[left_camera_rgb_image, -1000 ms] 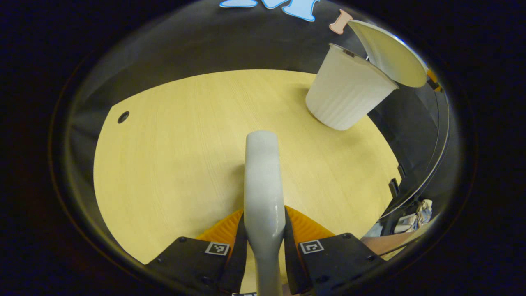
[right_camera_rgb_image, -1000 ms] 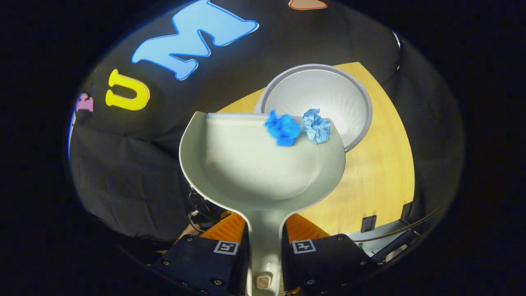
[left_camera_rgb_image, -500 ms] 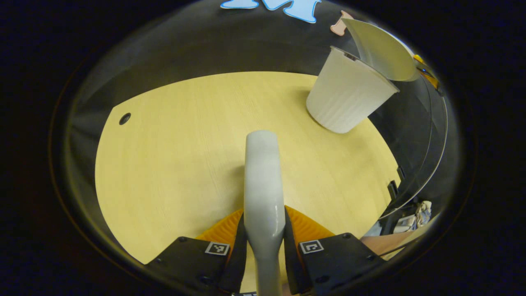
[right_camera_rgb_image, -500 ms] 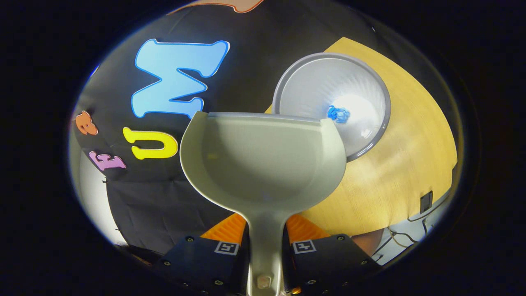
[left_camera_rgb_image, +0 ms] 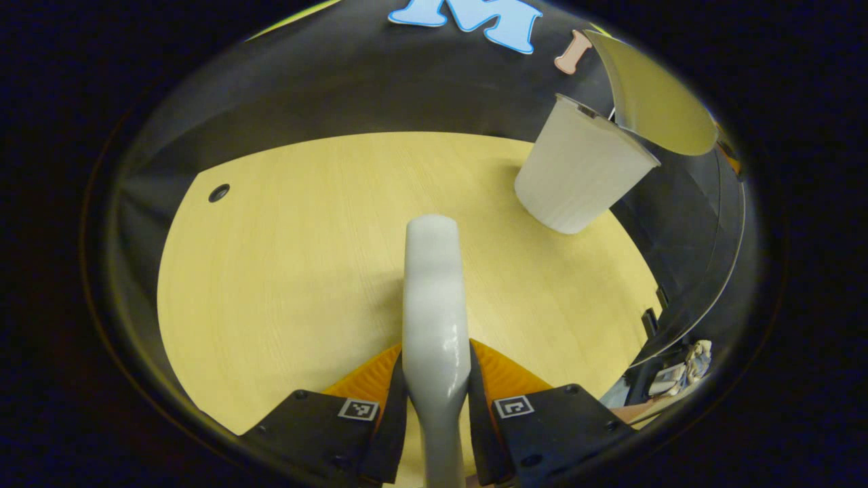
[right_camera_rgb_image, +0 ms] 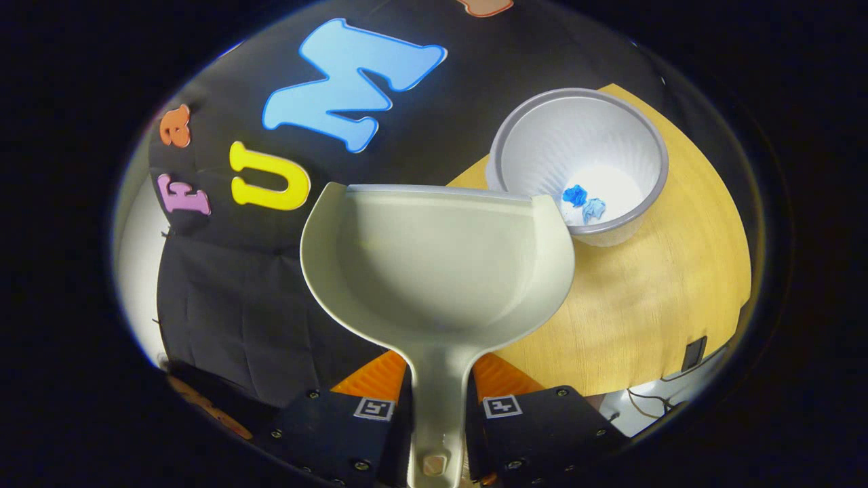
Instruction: Pick up the small broom and dustpan from the desktop, sweep the trash into the dustpan with the broom, and then empty the trash into the garbage bin.
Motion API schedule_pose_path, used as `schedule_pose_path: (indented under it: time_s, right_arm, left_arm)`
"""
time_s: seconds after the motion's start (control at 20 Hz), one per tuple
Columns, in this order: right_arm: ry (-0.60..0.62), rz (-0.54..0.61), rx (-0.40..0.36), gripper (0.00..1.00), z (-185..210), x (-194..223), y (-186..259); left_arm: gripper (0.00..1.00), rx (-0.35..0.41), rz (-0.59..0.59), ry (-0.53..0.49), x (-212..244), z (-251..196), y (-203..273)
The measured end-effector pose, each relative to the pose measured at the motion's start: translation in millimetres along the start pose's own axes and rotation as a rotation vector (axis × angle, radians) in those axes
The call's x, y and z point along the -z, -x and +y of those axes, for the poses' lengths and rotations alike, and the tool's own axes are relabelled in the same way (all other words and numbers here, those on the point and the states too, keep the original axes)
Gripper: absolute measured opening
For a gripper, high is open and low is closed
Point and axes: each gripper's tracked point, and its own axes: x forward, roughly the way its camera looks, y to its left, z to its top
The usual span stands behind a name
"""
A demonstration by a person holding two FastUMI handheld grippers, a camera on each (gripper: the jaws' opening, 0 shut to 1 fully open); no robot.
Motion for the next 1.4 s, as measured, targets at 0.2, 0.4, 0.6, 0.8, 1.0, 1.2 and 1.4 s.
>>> schedule_pose_path:
  time_s: [0.2,0.4,0.6,0.8,1.0,1.2,1.4]
  right_arm:
    - [0.095,0.042,0.005,0.33,9,40,-14]
    - [0.157,0.066,0.041,0.33,4,76,-35]
    - [0.214,0.038,0.137,0.33,-31,91,-73]
    - [0.266,-0.016,0.230,0.33,-74,104,-116]
    - [0.377,-0.091,0.408,0.33,-138,111,-166]
    - [0.488,-0.164,0.602,0.33,-201,112,-201]
    - [0.481,-0.183,0.689,0.33,-232,119,-215]
  left_arm:
    - [0.46,-0.033,0.001,0.020,19,14,10]
    - [0.47,-0.063,0.017,0.039,43,30,22]
    - [0.45,-0.107,0.032,0.070,60,46,30]
    - [0.50,-0.127,0.051,0.101,75,54,29]
    - [0.48,-0.144,0.065,0.102,85,55,25]
    - [0.49,-0.167,0.082,0.119,87,54,28]
    - [0.47,-0.202,0.099,0.134,75,52,34]
